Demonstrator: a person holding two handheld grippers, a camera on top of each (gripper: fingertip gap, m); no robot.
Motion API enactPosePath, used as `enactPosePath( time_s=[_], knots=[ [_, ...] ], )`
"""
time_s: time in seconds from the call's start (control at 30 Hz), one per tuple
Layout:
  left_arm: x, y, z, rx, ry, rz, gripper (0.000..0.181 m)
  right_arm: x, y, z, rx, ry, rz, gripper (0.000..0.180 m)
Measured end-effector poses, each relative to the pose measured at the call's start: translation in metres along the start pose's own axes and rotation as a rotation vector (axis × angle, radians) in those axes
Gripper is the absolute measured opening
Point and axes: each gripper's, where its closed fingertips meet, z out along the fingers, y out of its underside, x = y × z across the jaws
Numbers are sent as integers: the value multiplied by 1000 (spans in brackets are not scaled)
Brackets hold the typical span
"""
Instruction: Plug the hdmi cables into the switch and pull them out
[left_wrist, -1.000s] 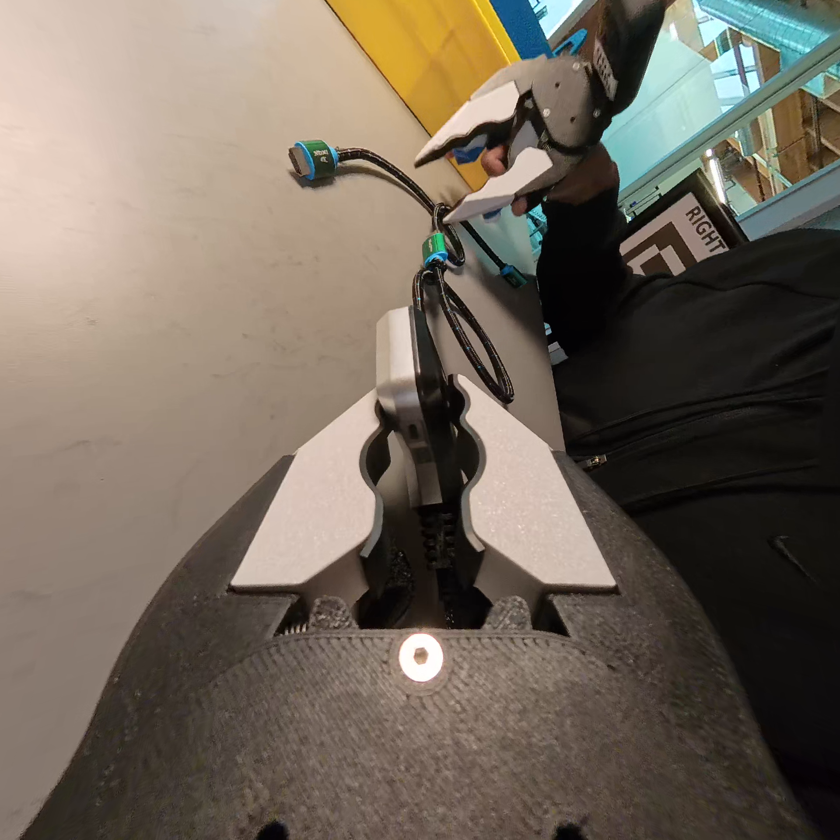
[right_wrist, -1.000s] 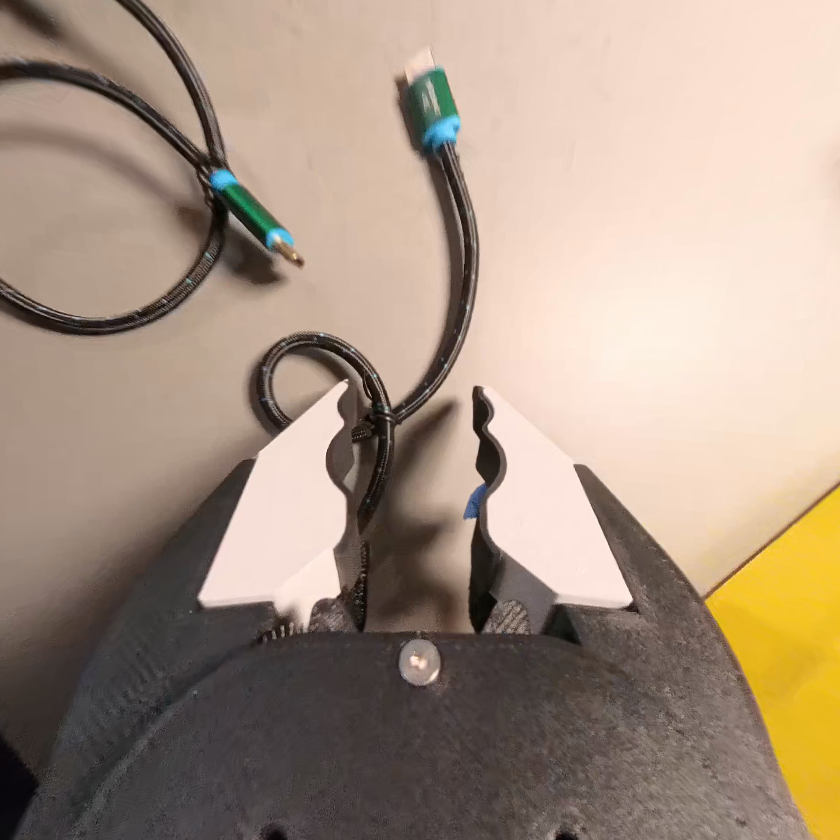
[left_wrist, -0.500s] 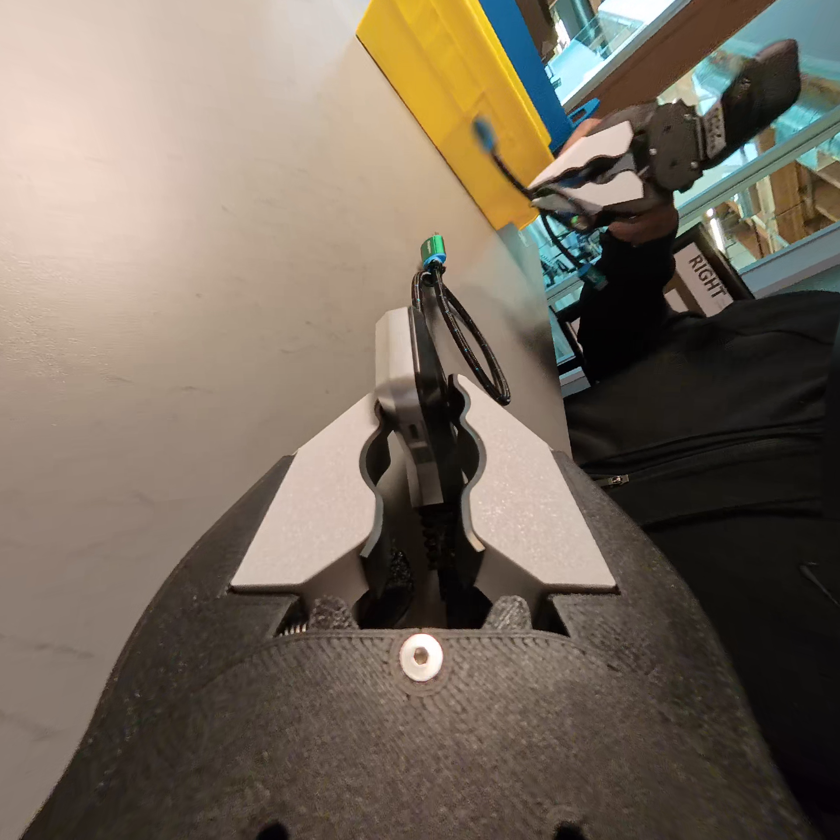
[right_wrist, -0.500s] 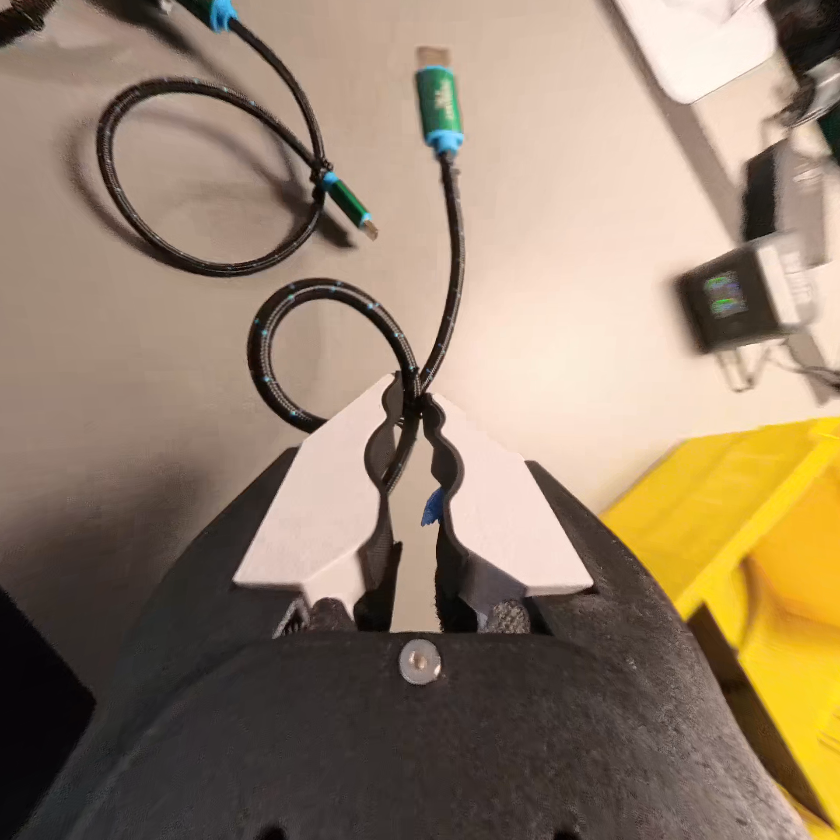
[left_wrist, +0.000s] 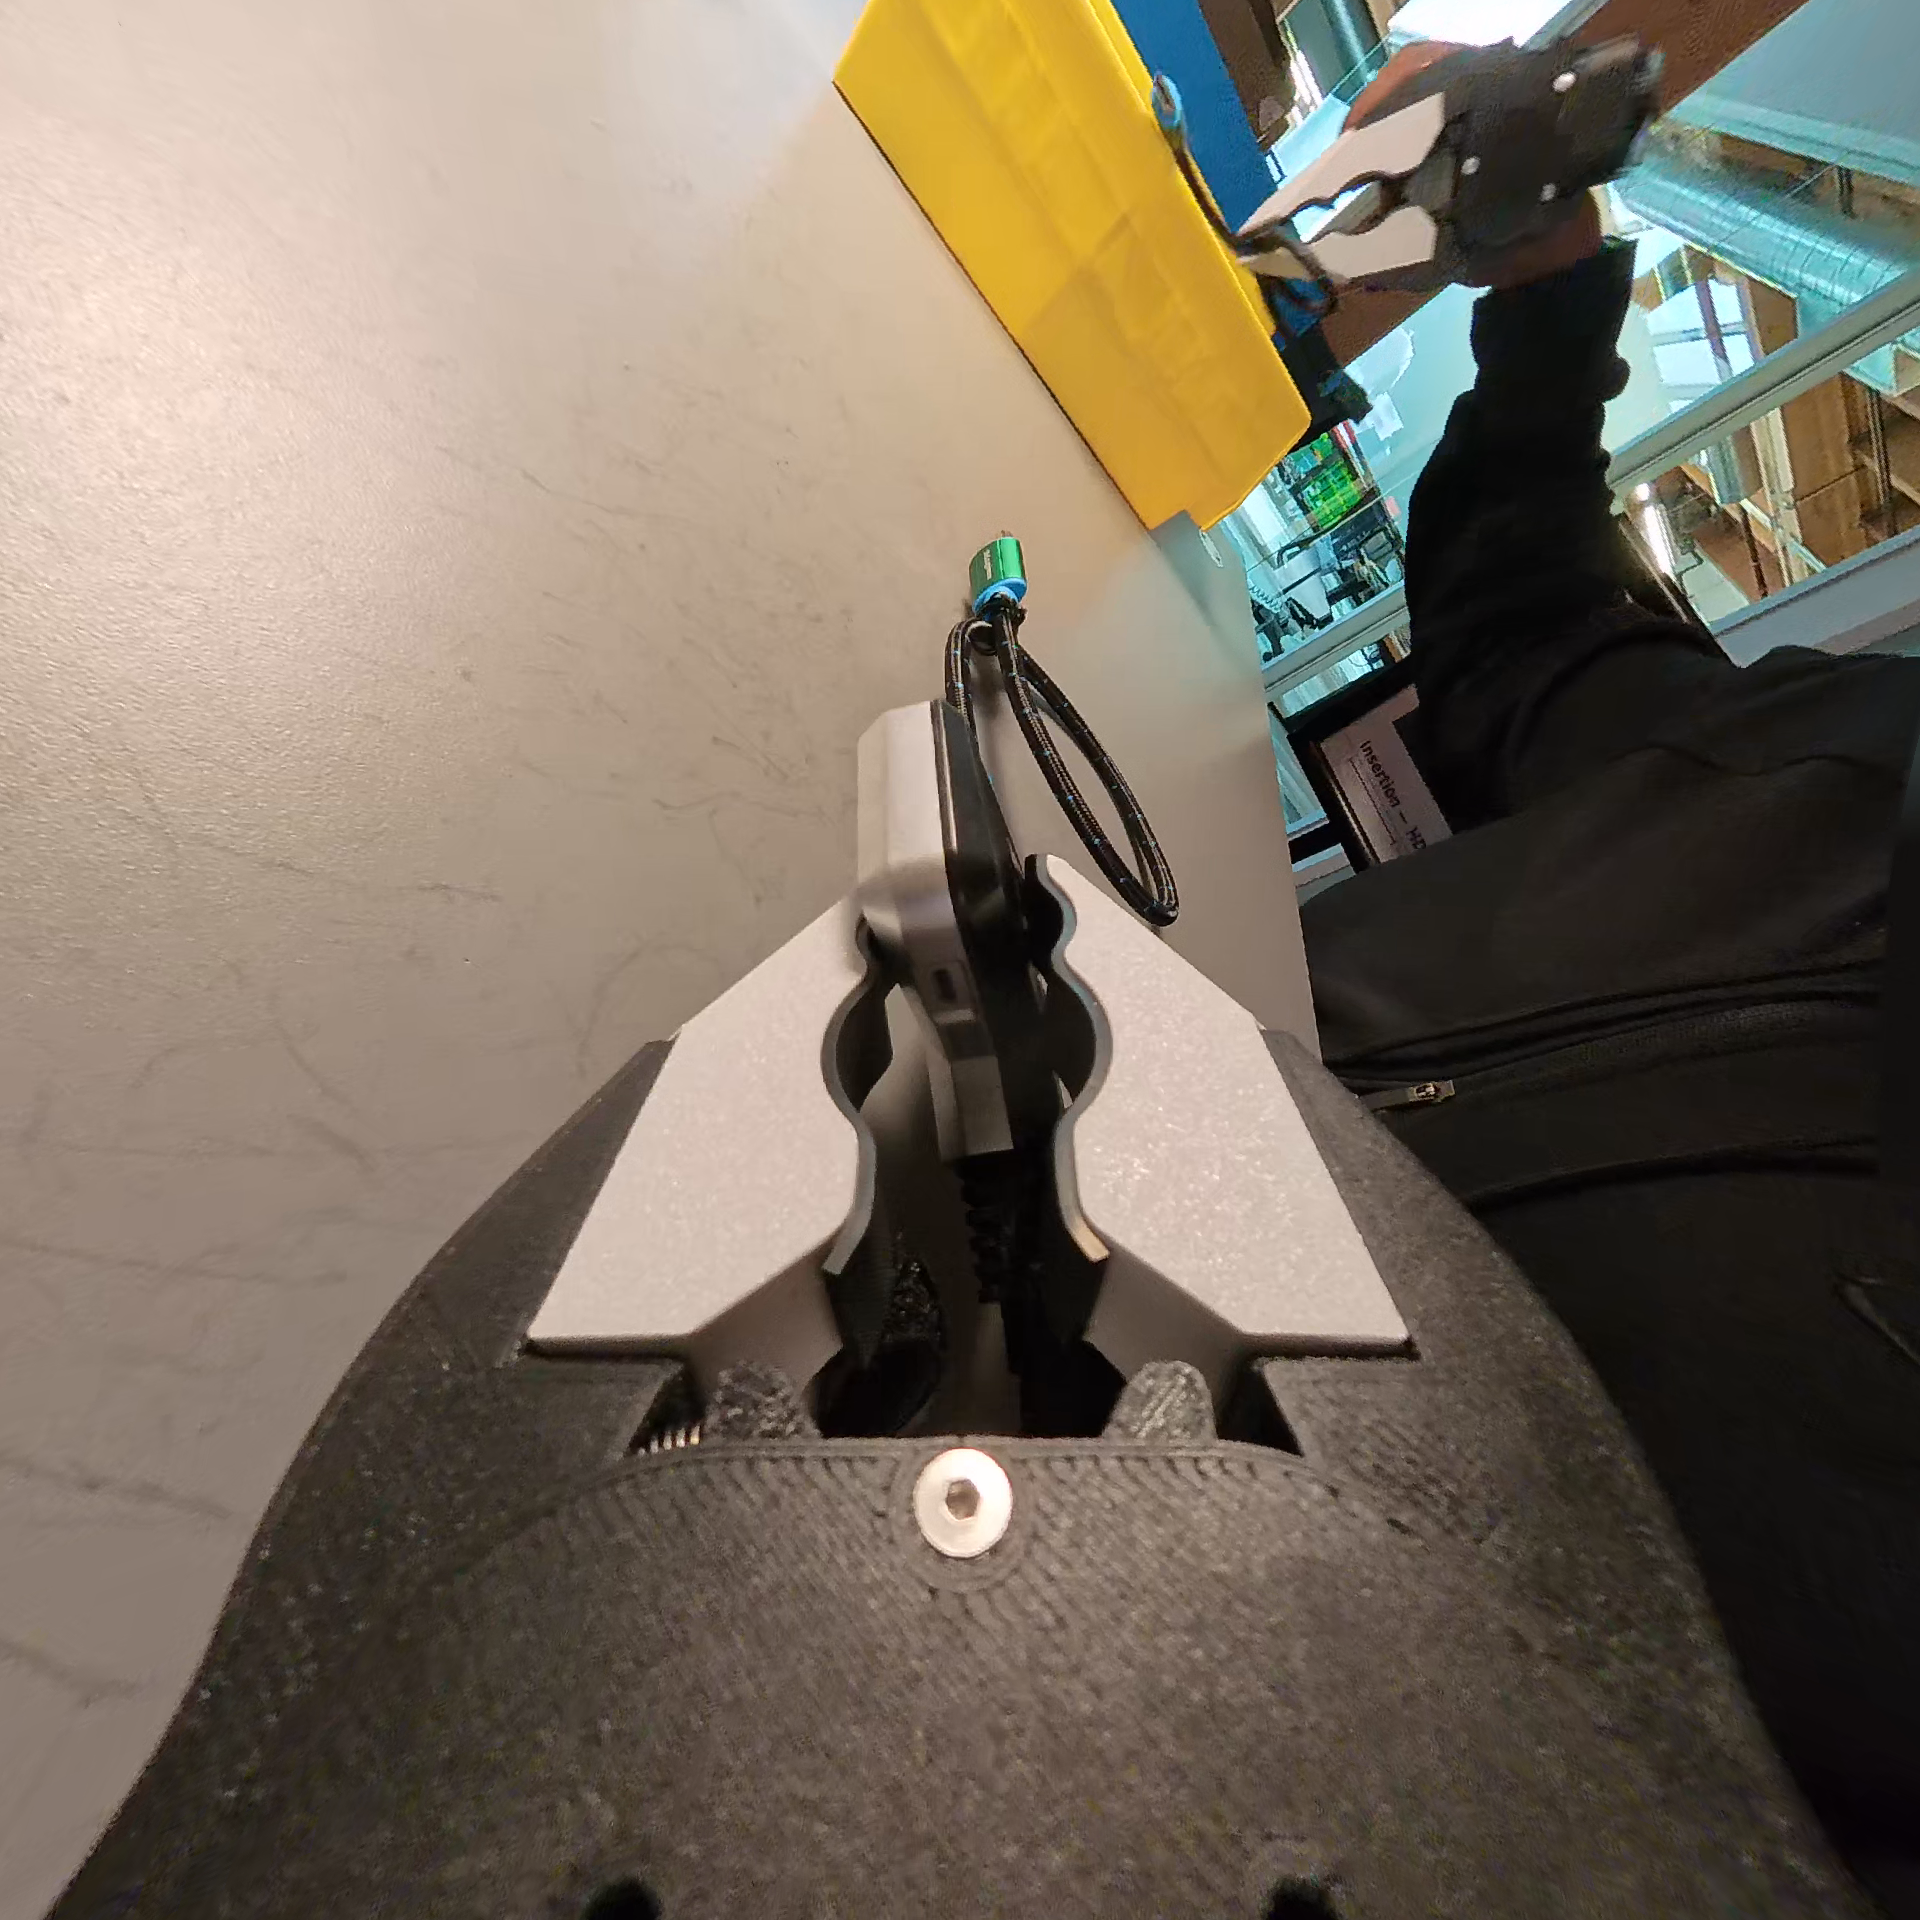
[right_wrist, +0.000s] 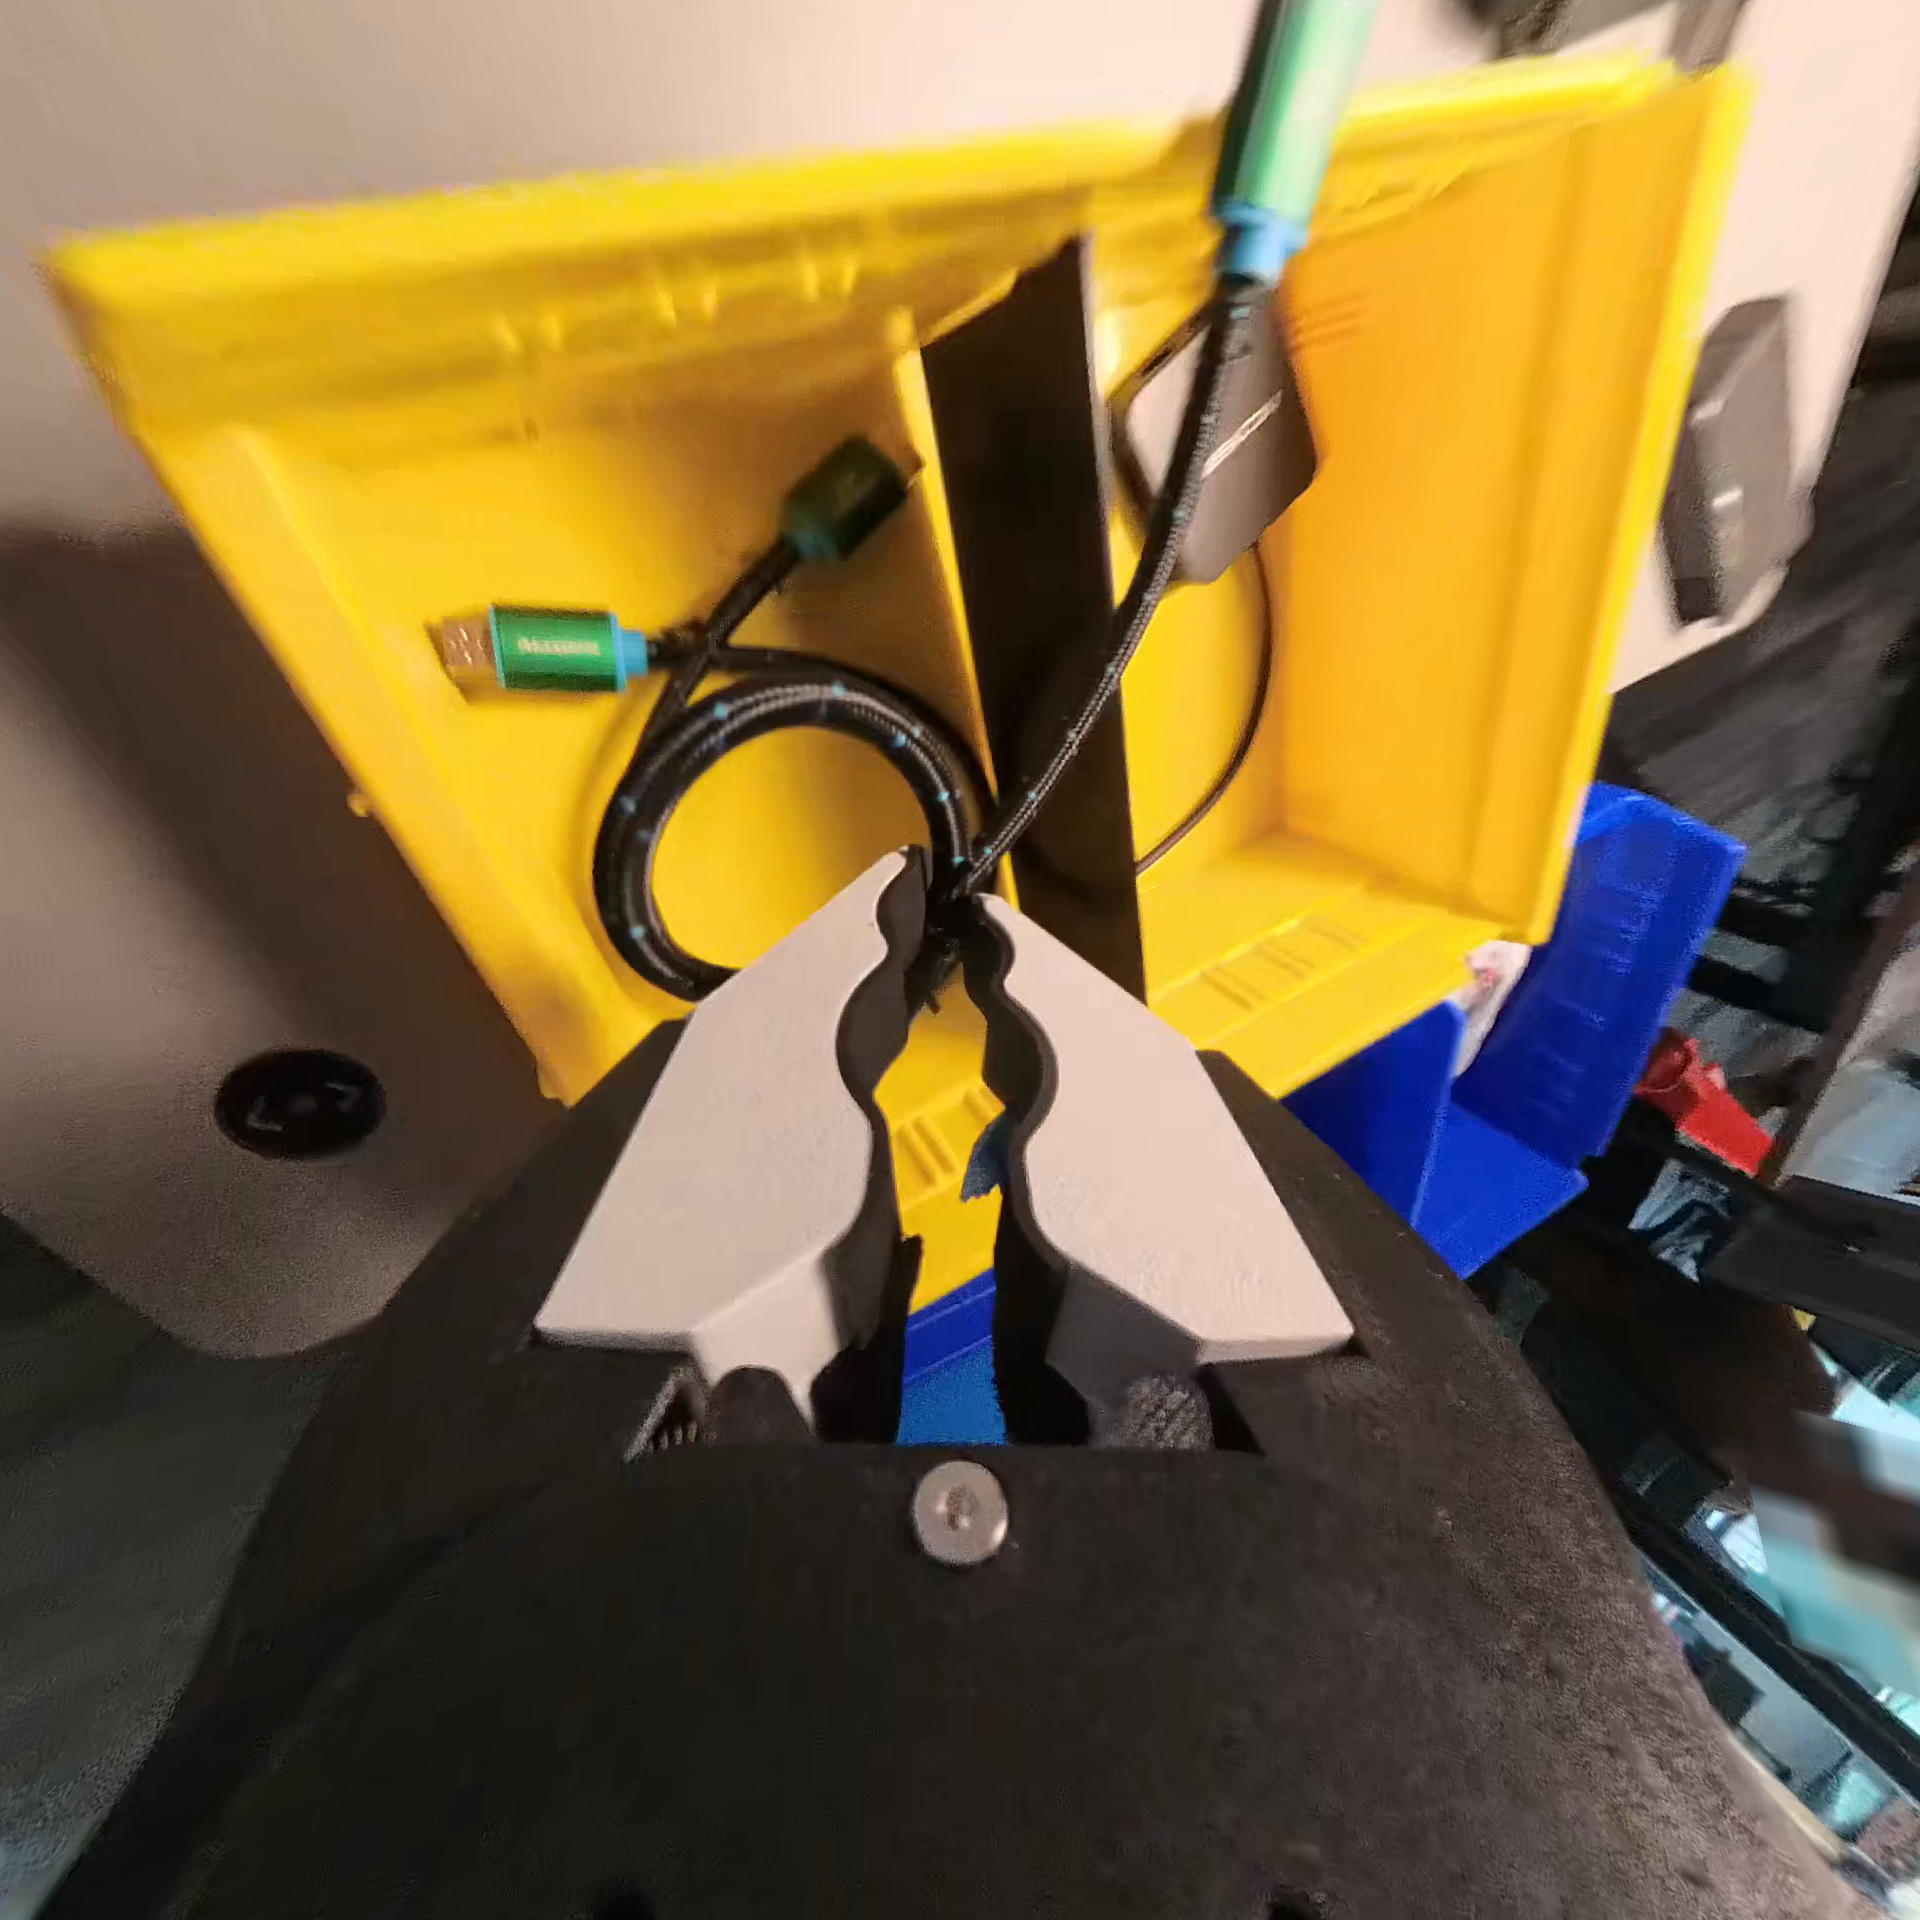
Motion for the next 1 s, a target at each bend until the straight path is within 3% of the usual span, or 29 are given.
enactPosePath(
  time_s=[0.2,0.33,0.5,0.7,1.0],
  knots=[
    [-1,0,0,2,-5,-2,24,-18,12,67,-150,-170,-116,8],
    [-1,0,0,3,-6,-2,24,-16,8,89,-216,-149,-176,11],
    [-1,0,0,3,-6,-1,24,1,12,71,-252,-74,-134,30],
    [0,0,1,-1,-6,3,24,8,26,43,-297,-8,-126,31],
    [0,1,2,-2,-12,8,24,-3,20,54,-314,-73,-192,36]
  ],
)
